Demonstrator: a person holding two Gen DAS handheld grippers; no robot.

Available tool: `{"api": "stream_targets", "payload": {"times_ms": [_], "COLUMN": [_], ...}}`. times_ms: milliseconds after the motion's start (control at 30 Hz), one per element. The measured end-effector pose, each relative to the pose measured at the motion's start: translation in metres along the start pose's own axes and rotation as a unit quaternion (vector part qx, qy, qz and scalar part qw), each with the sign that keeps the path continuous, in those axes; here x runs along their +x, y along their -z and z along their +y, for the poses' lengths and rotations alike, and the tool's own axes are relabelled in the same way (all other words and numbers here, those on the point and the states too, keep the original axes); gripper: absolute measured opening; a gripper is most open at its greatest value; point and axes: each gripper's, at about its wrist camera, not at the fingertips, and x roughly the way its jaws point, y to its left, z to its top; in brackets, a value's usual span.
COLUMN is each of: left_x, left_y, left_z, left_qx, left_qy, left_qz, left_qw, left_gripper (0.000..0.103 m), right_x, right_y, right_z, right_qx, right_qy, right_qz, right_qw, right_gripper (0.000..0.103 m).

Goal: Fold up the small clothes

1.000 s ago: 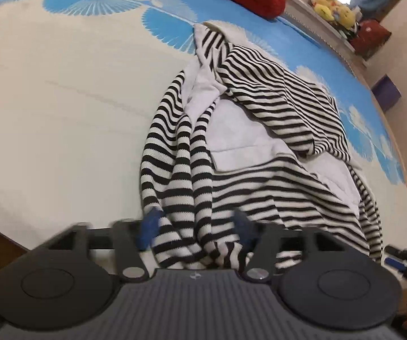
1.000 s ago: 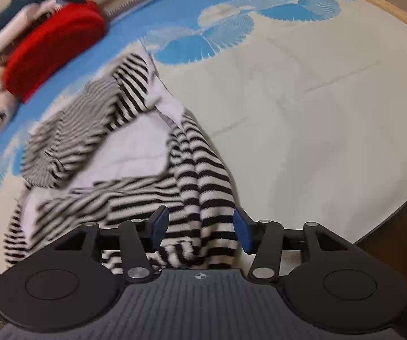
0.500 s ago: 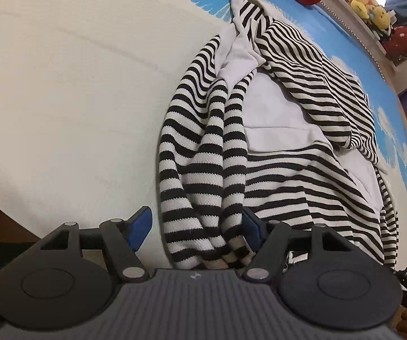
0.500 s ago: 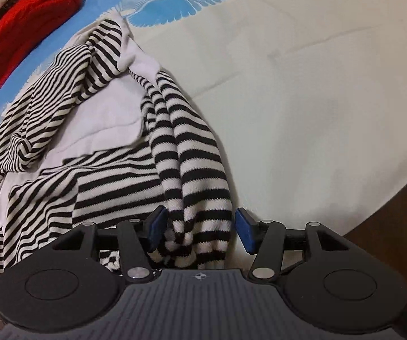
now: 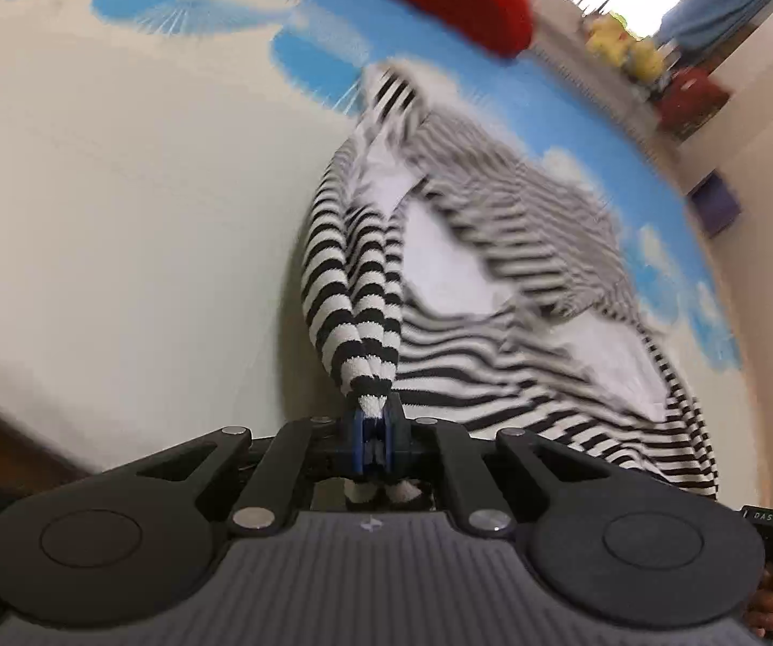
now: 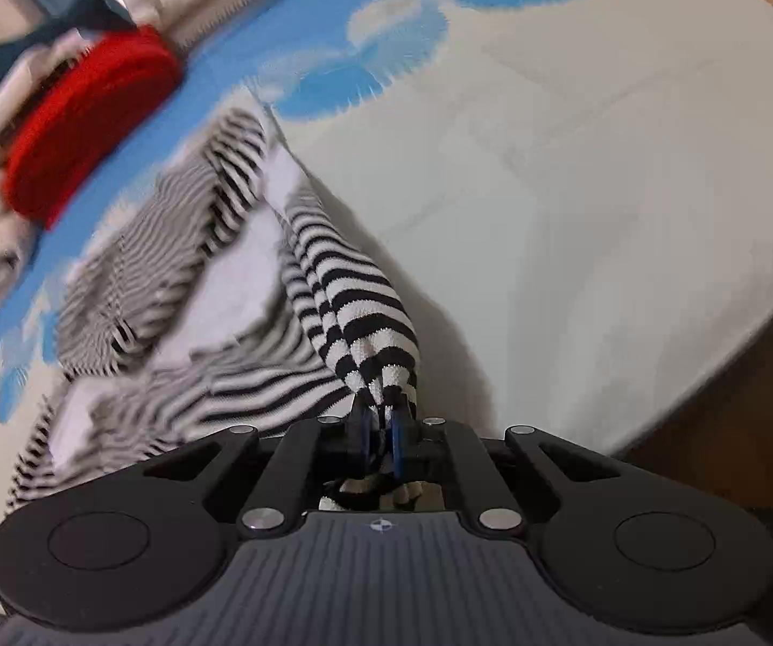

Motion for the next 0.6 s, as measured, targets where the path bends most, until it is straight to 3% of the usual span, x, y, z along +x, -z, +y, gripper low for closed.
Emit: {"api": "stream_targets", "payload": {"times_ms": [133, 200, 233, 300, 600], "left_x": [0.027, 0.033, 0.035, 0.039, 0.047], "left_y": [0.001, 0.000, -0.001, 0.001, 0.006], "left_z": [0.016, 0.019, 0.019, 0.018, 0.021], "left_qx": [-0.049, -0.058, -0.059, -0.058, -0.062], "left_qy": [-0.017, -0.021, -0.024, -0.028, -0.051], "left_qz": [0.062, 0.065, 0.067, 0.074, 0.084], "left_qw": [0.9967, 0.9960, 0.9957, 0.9951, 0.9932], "left_gripper": [0.015, 0.036, 0.040, 0.040, 0.045], "right_x": [0.027, 0.030, 0.031, 0.035, 0.042], "right_y": [0.002, -0.003, -0.005, -0.007, -0.006], "right_z": [0.002, 0.003, 0.003, 0.005, 0.006], "right_qx": [-0.019, -0.016, -0.015, -0.020, -0.035], "right_qy": [0.042, 0.047, 0.049, 0.058, 0.070], "right_qz": [0.048, 0.045, 0.044, 0.045, 0.052], "right_qw": [0.998, 0.998, 0.998, 0.997, 0.996], "right_gripper": [0.010, 0.019, 0.021, 0.029, 0.036]}}
